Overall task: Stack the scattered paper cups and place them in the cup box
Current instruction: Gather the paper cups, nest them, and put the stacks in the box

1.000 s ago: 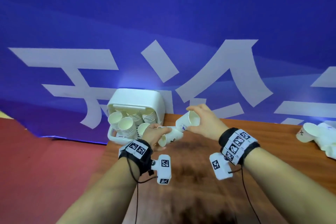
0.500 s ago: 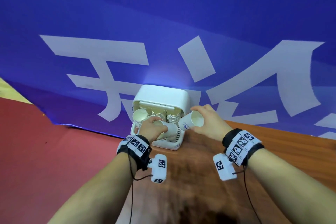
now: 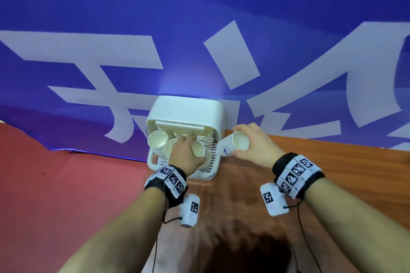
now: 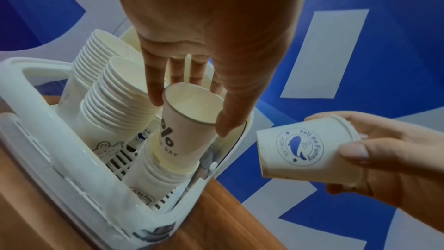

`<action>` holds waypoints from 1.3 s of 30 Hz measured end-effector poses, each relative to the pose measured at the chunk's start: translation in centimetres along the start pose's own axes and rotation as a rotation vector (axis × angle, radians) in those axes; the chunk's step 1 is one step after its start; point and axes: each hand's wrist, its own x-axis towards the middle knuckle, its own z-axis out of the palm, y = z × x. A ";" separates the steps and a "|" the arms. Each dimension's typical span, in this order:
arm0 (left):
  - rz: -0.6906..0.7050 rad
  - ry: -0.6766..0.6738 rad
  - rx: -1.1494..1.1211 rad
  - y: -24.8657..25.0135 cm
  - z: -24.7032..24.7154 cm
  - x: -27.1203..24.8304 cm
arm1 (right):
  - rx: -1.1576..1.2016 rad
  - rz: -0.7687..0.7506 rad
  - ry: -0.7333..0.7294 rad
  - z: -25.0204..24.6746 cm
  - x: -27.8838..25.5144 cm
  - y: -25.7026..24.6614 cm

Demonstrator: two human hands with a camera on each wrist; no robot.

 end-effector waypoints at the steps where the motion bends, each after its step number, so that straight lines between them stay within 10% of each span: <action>1: 0.004 -0.011 0.012 -0.2 0.4 0.3 | 0.005 0.003 -0.001 0.1 0.2 0.2; 28: 0.051 -0.169 0.386 -0.9 4.6 3.0 | 0.107 0.063 -0.063 2.9 1.9 2.5; 39: 0.120 0.103 0.221 -1.0 0.7 0.7 | -0.061 -0.087 -0.074 4.0 2.0 -1.7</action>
